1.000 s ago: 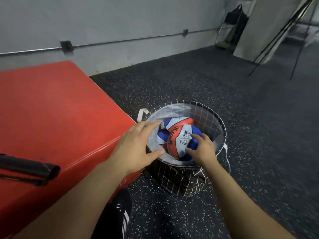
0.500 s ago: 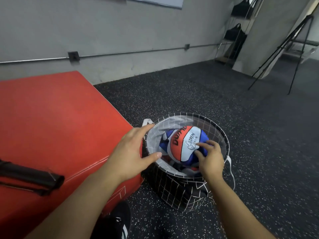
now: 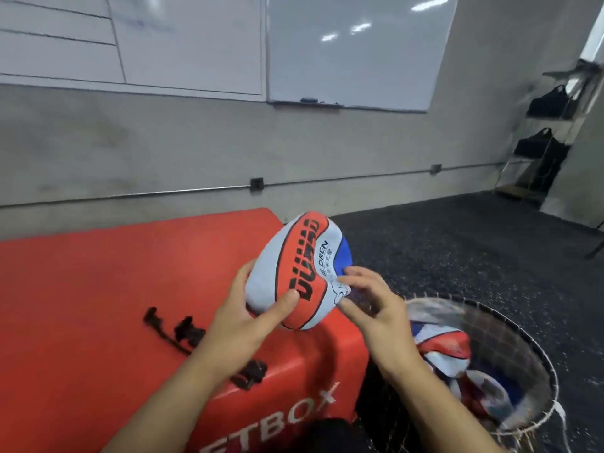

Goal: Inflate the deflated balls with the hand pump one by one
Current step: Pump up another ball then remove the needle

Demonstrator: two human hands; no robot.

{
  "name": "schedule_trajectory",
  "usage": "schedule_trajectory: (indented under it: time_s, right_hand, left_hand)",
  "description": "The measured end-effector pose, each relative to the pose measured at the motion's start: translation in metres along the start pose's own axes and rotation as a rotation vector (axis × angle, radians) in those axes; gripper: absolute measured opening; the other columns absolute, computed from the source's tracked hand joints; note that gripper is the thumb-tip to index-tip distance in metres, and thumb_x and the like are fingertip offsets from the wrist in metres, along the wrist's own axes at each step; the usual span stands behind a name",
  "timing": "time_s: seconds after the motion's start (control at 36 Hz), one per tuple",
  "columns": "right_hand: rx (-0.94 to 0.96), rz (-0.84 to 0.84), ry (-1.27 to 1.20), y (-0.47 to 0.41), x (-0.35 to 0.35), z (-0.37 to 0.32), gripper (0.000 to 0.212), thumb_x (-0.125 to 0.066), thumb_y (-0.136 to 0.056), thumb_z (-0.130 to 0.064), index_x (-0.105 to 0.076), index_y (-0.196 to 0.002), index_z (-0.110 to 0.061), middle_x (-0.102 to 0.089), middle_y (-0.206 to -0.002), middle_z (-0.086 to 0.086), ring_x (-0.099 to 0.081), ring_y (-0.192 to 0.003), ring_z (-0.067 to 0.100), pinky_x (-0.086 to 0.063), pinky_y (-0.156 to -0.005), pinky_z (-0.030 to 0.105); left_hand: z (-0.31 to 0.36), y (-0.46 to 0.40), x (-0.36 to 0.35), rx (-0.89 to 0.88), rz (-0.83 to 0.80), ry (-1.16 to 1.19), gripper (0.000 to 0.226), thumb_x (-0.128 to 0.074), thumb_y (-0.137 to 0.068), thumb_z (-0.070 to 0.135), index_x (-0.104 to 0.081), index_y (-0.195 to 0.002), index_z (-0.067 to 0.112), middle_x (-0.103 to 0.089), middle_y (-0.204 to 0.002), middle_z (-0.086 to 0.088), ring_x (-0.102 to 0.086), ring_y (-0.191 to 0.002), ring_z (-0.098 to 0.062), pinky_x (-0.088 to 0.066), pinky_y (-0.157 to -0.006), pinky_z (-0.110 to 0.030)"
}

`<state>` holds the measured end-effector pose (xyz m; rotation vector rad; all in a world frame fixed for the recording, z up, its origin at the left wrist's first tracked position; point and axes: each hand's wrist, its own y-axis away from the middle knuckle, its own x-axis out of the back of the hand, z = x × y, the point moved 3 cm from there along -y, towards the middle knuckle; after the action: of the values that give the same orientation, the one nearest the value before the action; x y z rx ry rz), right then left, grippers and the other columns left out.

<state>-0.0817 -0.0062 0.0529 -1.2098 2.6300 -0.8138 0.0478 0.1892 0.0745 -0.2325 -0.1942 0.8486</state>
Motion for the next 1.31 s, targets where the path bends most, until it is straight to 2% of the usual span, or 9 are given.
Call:
schedule_trajectory:
  time_s: [0.08,0.22,0.44,0.67,0.83,0.97,1.08,1.22,1.31]
  right_hand:
    - [-0.06,-0.184,-0.097,-0.011,-0.064,-0.004,0.035,-0.073,-0.089,0.008,-0.076,-0.112,-0.018,-0.064,-0.136,-0.013,-0.055,-0.137,0.012,-0.05,-0.107,0.03]
    - [-0.324,-0.384,-0.371,-0.016,-0.171,-0.027,0.049,-0.067,-0.081,0.003,-0.067,-0.126,-0.016,-0.074,-0.127,-0.006,-0.063,-0.13,0.017,-0.048,-0.11,0.037]
    - [-0.577,-0.378,-0.509,-0.025,-0.276,-0.037,0.072,-0.076,-0.077,-0.05,-0.047,-0.142,-0.042,-0.077,-0.112,-0.005,-0.072,-0.102,0.02,-0.059,-0.087,0.04]
    - [-0.733,-0.304,-0.524,-0.019,-0.328,0.012,0.068,-0.065,-0.087,0.015,-0.051,-0.143,-0.021,-0.067,-0.074,-0.002,-0.067,-0.07,0.013,-0.056,-0.088,0.045]
    - [-0.658,-0.353,-0.601,-0.028,-0.336,0.029,0.08,-0.062,-0.073,0.023,-0.051,-0.146,-0.01,-0.073,-0.117,0.014,-0.068,-0.105,0.03,-0.049,-0.097,0.046]
    - [-0.446,-0.508,-0.49,-0.025,-0.336,0.026,0.085,-0.068,-0.068,0.018,-0.053,-0.144,-0.017,-0.066,-0.139,0.013,-0.058,-0.134,0.038,-0.045,-0.114,0.051]
    - [-0.29,-0.634,-0.302,-0.023,-0.328,0.018,0.092,-0.077,-0.074,0.014,-0.045,-0.152,-0.023,-0.064,-0.145,-0.003,-0.059,-0.136,0.019,-0.05,-0.108,0.03]
    - [-0.339,-0.771,-0.3,-0.023,-0.322,0.009,0.084,-0.083,-0.077,-0.01,-0.046,-0.151,-0.028,-0.061,-0.147,0.0,-0.055,-0.139,0.026,-0.042,-0.118,0.05]
    - [-0.309,-0.717,-0.273,-0.019,-0.32,0.006,0.077,-0.086,-0.076,-0.009,-0.054,-0.144,-0.024,-0.066,-0.139,0.0,-0.06,-0.133,0.021,-0.049,-0.109,0.038]
  left_hand:
    - [0.004,0.016,0.055,-0.098,0.189,-0.111,0.074,-0.096,-0.068,0.049,-0.056,-0.129,0.033,-0.07,-0.121,0.019,-0.068,-0.111,-0.001,-0.052,-0.09,-0.014]
    - [0.001,0.044,0.147,-0.289,0.35,-0.587,0.088,-0.089,-0.054,0.056,-0.054,-0.133,0.041,-0.034,-0.156,0.017,-0.034,-0.143,0.009,-0.026,-0.11,-0.004]
    - [-0.016,0.069,0.232,-0.276,0.485,-0.98,0.092,-0.098,-0.058,0.039,-0.05,-0.137,0.041,-0.027,-0.167,0.003,-0.042,-0.146,-0.026,-0.06,-0.079,-0.048]
    - [-0.044,0.068,0.279,-0.219,0.391,-0.818,0.096,-0.079,-0.07,0.072,-0.043,-0.152,0.037,-0.026,-0.166,0.008,-0.031,-0.153,-0.008,-0.041,-0.118,-0.042]
    - [-0.058,0.063,0.295,-0.059,0.423,-0.535,0.107,-0.08,-0.067,0.072,-0.03,-0.158,0.045,-0.035,-0.156,0.031,-0.036,-0.146,0.007,-0.041,-0.12,-0.041]
    - [-0.067,0.062,0.304,0.001,0.342,-0.349,0.101,-0.098,-0.064,0.04,-0.044,-0.148,0.049,-0.051,-0.151,0.016,-0.054,-0.139,-0.013,-0.05,-0.111,-0.05]
    - [-0.059,0.063,0.308,-0.123,0.373,-0.478,0.105,-0.094,-0.069,0.027,-0.037,-0.156,0.039,-0.046,-0.156,0.014,-0.047,-0.145,-0.012,-0.043,-0.117,-0.042]
    - [-0.048,0.066,0.309,-0.262,0.354,-0.752,0.105,-0.086,-0.072,0.023,-0.029,-0.16,0.033,-0.031,-0.165,0.02,-0.031,-0.154,-0.008,-0.027,-0.123,-0.022]
    - [-0.047,0.067,0.309,-0.276,0.324,-0.815,0.104,-0.083,-0.074,0.022,-0.029,-0.163,0.029,-0.025,-0.171,0.015,-0.026,-0.157,-0.01,-0.026,-0.125,-0.027]
